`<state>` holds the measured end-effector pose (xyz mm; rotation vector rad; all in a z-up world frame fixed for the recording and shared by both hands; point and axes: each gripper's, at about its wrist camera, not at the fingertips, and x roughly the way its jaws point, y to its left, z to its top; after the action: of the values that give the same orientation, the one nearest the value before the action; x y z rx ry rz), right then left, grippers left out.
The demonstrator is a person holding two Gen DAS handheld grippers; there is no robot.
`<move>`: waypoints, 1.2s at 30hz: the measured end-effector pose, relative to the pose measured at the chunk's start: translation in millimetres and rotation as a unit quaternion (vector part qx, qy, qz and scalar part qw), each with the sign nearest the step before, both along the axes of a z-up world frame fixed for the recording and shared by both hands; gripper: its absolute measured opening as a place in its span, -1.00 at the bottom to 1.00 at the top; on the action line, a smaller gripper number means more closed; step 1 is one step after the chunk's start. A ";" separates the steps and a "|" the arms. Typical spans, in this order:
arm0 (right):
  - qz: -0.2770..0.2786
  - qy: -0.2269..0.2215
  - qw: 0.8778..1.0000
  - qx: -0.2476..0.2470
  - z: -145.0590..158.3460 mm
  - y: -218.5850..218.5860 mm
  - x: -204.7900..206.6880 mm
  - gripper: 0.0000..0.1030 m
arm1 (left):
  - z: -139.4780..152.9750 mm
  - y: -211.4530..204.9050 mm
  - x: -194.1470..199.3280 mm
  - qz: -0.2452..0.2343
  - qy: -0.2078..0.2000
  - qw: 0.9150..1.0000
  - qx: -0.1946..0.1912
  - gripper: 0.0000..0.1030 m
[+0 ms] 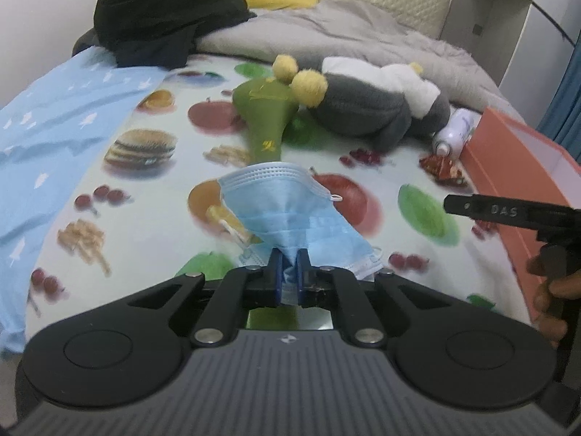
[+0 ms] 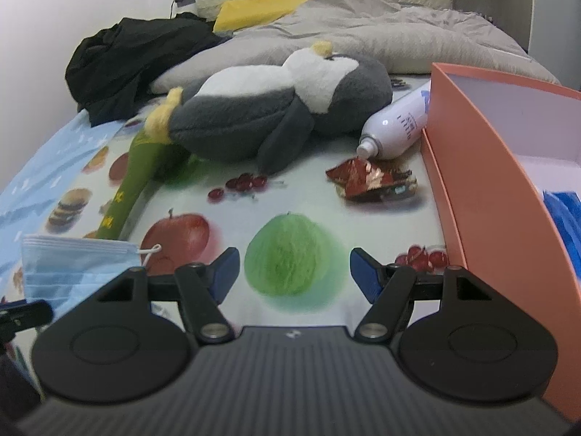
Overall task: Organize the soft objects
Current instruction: 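Grasp the blue face mask with the left gripper, then lift the mask with the left gripper while the right gripper grasps the red candy wrapper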
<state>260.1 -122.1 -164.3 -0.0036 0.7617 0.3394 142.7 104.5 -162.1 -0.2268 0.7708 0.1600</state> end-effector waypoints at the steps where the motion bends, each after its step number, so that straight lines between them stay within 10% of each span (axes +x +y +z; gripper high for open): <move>1: -0.002 -0.002 1.000 -0.001 -0.6 0.1 3.8 0.35 | 0.4 -1.3 5.3 -0.002 -0.001 1.000 -0.002 -0.83; 31: -0.059 -0.043 0.994 -0.083 -45.5 9.3 112.5 0.33 | -41.3 -27.8 119.7 -0.049 0.016 0.998 -0.037 -0.83; 36: -0.064 -0.041 0.993 -0.088 -46.9 7.6 110.4 0.01 | -39.6 -28.7 120.8 -0.049 0.014 0.998 -0.037 -0.83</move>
<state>370.5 -114.5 -211.2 -0.1329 0.7054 0.1485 263.4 75.9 -201.7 -0.2580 0.8153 0.0424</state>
